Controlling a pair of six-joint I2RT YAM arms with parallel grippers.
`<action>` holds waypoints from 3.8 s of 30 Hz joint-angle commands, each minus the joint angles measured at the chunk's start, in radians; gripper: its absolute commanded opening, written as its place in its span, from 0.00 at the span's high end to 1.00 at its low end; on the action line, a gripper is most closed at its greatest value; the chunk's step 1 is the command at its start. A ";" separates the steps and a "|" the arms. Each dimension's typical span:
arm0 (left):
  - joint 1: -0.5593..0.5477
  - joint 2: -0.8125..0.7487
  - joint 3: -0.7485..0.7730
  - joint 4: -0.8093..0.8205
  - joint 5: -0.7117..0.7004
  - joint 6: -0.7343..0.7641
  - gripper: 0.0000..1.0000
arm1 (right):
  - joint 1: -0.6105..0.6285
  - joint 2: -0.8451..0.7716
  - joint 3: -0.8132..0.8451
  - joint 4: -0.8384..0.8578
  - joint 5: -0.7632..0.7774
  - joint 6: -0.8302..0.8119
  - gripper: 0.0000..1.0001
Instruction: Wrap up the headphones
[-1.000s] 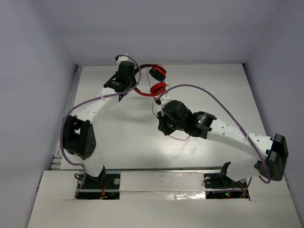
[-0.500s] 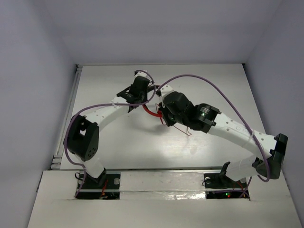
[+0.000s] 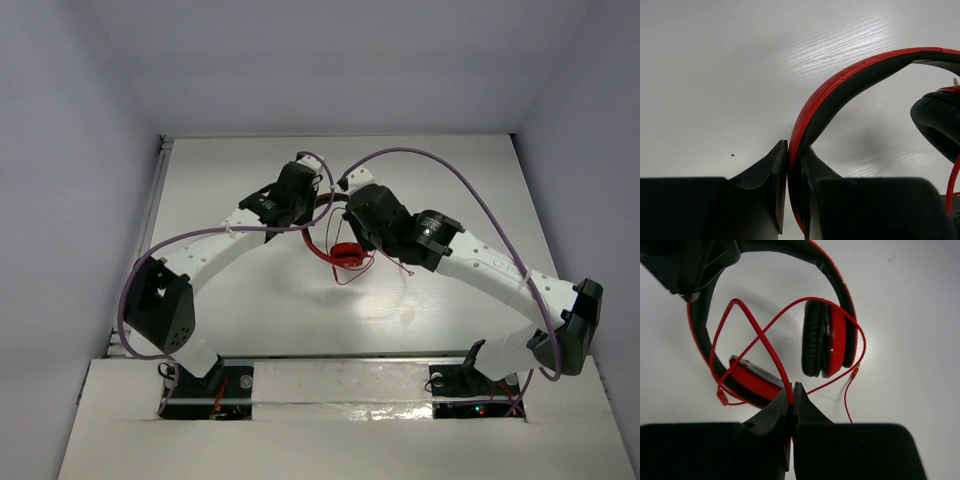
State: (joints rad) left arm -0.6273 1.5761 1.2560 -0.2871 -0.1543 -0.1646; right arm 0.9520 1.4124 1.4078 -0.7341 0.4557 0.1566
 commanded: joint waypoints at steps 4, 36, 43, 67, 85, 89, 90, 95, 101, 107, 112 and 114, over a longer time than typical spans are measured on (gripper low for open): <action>0.029 -0.096 0.019 0.057 0.113 -0.052 1.00 | -0.027 -0.084 -0.012 0.082 -0.060 0.026 1.00; 0.090 -0.060 0.056 0.032 0.439 0.010 1.00 | -0.036 -0.248 -0.113 0.165 -0.160 0.009 1.00; 0.090 -0.120 0.003 -0.016 0.486 0.106 1.00 | -0.056 -0.242 -0.138 0.197 -0.112 -0.009 1.00; 0.015 -0.140 -0.030 -0.067 0.559 0.212 1.00 | -0.105 -0.138 -0.138 0.277 0.020 -0.049 1.00; 0.156 -0.277 -0.021 0.060 0.726 0.106 1.00 | -0.125 -0.254 -0.329 0.452 0.011 0.087 0.93; 0.167 -0.283 -0.012 0.077 0.800 0.091 1.00 | -0.137 -0.270 -0.381 0.554 -0.110 0.075 0.79; 0.167 -0.280 -0.007 0.074 0.844 0.092 1.00 | -0.153 -0.273 -0.406 0.599 -0.139 0.070 0.77; 0.189 -0.281 -0.004 0.075 0.848 0.070 1.00 | -0.191 -0.299 -0.466 0.708 -0.248 0.080 0.77; 0.207 -0.288 0.039 0.080 0.854 0.037 1.00 | -0.248 -0.316 -0.596 0.904 -0.397 0.090 0.68; 0.216 -0.281 0.106 0.045 0.840 0.020 1.00 | -0.318 -0.264 -0.668 1.067 -0.506 0.122 0.57; 0.225 -0.263 0.183 0.011 0.834 -0.015 1.00 | -0.328 -0.185 -0.714 1.162 -0.529 0.142 0.53; 0.236 -0.252 0.218 0.002 0.829 -0.027 1.00 | -0.337 -0.164 -0.730 1.212 -0.538 0.156 0.51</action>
State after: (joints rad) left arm -0.4072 1.3418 1.3842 -0.3088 0.6373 -0.1310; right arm 0.6304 1.2285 0.6987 0.3153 -0.0360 0.2882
